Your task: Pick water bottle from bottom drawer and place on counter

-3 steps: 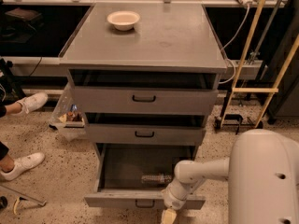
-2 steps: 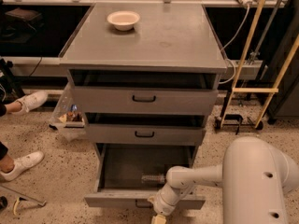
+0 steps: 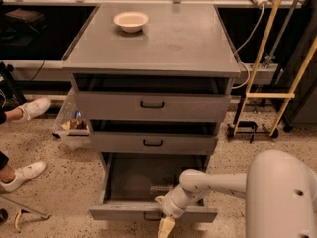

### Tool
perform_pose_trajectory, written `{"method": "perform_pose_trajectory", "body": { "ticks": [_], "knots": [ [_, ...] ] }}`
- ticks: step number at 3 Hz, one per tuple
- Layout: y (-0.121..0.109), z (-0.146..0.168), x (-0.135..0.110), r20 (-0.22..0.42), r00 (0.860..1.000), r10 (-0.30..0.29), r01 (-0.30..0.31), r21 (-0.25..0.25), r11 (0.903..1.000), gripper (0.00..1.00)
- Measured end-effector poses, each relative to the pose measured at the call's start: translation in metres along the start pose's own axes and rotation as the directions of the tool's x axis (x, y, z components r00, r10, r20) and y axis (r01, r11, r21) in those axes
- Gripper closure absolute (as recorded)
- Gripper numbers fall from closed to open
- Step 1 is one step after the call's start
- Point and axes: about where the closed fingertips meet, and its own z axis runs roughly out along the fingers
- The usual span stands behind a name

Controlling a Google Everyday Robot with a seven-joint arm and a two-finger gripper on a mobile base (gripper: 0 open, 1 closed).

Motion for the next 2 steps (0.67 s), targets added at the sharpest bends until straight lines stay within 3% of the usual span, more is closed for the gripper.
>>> {"method": "perform_pose_trajectory", "body": {
  "ticks": [1, 2],
  "knots": [
    [-0.0404, -0.0618, -0.0530, 0.101, 0.989, -0.112, 0.099, 0.127, 0.9870, 0.00],
    [-0.0405, -0.0618, -0.0530, 0.102, 0.989, -0.112, 0.099, 0.127, 0.9870, 0.00]
  ]
}}
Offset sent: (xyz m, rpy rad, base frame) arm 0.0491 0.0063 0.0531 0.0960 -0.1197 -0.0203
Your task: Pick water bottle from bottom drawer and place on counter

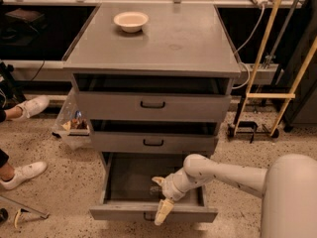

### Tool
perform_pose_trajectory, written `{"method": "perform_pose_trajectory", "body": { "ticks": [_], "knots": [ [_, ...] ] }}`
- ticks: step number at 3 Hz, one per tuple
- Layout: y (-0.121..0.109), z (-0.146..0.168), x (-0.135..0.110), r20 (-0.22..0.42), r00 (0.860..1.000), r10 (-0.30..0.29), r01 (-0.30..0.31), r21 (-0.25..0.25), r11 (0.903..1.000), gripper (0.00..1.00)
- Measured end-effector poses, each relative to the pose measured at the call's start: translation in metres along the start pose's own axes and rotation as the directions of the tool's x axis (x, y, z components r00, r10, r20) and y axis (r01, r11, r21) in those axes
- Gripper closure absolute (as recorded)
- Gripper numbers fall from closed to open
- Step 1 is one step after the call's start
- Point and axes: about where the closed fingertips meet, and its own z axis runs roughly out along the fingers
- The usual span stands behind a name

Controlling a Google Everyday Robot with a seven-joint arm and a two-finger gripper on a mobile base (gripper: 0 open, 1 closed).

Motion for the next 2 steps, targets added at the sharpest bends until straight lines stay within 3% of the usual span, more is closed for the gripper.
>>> {"method": "perform_pose_trajectory", "body": {
  "ticks": [1, 2],
  "knots": [
    [-0.017, 0.002, 0.004, 0.028, 0.999, 0.014, -0.014, 0.010, 0.9998, 0.00],
    [-0.078, -0.002, 0.003, 0.036, 0.999, 0.020, -0.023, 0.082, 0.9964, 0.00]
  ]
}}
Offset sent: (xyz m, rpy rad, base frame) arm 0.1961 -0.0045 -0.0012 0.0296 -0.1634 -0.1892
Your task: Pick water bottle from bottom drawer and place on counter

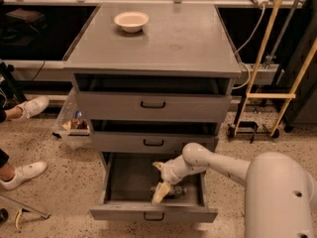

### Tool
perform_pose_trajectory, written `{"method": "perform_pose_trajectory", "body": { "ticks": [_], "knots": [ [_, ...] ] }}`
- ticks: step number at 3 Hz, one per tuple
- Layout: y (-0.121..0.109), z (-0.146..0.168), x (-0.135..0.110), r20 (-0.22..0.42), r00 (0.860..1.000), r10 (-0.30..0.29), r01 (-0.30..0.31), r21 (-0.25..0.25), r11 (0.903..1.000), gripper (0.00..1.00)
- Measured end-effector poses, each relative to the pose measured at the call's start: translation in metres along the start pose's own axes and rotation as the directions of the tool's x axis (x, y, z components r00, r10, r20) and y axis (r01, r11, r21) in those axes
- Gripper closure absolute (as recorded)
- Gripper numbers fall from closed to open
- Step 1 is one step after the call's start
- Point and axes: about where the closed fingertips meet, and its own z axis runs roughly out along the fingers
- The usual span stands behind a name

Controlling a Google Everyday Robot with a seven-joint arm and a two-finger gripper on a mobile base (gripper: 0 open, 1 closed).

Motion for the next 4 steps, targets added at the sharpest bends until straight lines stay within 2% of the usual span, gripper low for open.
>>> {"method": "perform_pose_trajectory", "body": {
  "ticks": [1, 2, 4],
  "knots": [
    [-0.070, -0.016, -0.012, 0.053, 0.998, -0.028, 0.021, 0.123, 0.9922, 0.00],
    [-0.093, -0.032, -0.014, 0.055, 0.998, -0.033, 0.023, 0.172, 0.9849, 0.00],
    [-0.091, -0.029, -0.008, 0.039, 0.999, -0.013, 0.006, 0.180, 0.9836, 0.00]
  ]
}}
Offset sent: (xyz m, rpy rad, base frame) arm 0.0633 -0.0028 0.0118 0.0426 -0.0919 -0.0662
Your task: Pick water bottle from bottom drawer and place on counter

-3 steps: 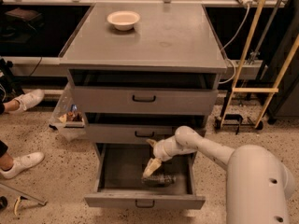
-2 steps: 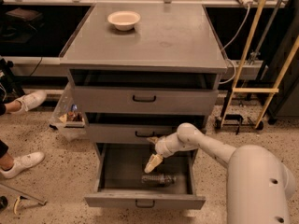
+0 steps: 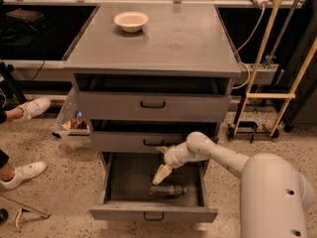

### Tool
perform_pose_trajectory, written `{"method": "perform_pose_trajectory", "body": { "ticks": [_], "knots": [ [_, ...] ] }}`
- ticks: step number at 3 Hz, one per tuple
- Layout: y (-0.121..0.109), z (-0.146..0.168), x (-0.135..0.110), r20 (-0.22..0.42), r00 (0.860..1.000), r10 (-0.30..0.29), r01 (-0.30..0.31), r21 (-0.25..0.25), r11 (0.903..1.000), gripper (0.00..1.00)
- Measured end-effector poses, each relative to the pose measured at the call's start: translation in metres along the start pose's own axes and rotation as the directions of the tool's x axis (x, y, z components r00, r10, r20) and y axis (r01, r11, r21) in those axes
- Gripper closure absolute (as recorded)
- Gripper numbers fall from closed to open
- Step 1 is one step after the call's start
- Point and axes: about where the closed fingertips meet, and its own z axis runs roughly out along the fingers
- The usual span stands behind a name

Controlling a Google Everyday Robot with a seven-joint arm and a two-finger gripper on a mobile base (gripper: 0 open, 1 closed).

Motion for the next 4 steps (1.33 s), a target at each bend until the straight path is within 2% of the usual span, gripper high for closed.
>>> {"method": "perform_pose_trajectory", "body": {
  "ticks": [1, 2, 3, 4],
  "knots": [
    [0.020, 0.030, 0.020, -0.102, 0.995, -0.019, 0.015, -0.034, 0.9993, 0.00],
    [0.036, 0.050, 0.033, -0.160, 0.987, -0.021, 0.012, -0.057, 0.9983, 0.00],
    [0.021, 0.045, 0.048, -0.173, 0.985, 0.012, -0.014, -0.011, 0.9998, 0.00],
    [-0.020, -0.010, 0.096, -0.260, 0.956, 0.137, -0.083, 0.207, 0.9747, 0.00]
  ]
}}
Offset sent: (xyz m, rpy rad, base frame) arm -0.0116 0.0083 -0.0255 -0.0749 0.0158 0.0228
